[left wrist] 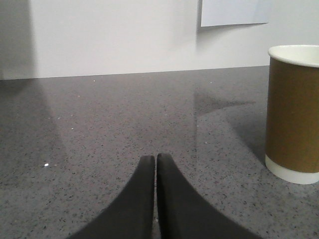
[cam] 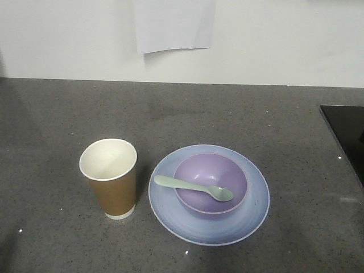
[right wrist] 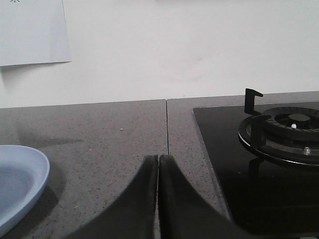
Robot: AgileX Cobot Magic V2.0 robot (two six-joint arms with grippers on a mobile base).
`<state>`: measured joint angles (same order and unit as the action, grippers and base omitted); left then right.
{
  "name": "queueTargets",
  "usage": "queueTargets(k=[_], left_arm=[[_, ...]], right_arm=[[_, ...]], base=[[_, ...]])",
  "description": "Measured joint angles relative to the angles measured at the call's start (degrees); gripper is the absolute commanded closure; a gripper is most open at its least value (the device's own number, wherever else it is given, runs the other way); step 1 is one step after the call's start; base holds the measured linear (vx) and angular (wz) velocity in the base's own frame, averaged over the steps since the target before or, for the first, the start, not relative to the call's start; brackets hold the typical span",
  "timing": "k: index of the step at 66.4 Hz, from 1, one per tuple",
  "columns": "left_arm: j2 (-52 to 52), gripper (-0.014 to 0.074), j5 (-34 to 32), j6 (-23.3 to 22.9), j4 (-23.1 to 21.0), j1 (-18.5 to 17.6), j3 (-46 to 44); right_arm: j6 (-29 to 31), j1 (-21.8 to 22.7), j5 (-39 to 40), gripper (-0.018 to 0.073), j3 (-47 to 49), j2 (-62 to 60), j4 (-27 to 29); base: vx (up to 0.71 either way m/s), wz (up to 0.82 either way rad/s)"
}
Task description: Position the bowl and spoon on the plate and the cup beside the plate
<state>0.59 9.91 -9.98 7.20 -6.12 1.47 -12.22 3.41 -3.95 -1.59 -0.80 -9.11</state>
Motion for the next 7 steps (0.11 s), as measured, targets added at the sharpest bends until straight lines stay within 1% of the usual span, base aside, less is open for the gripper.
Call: queueTargets(k=[7], left_arm=[[0.00, 0.0604, 0.00, 0.00, 0.00, 0.00, 0.00]], right_arm=[[0.00, 0.00, 0.00, 0.0562, 0.00, 0.00, 0.00]], base=[[0.00, 0.00]])
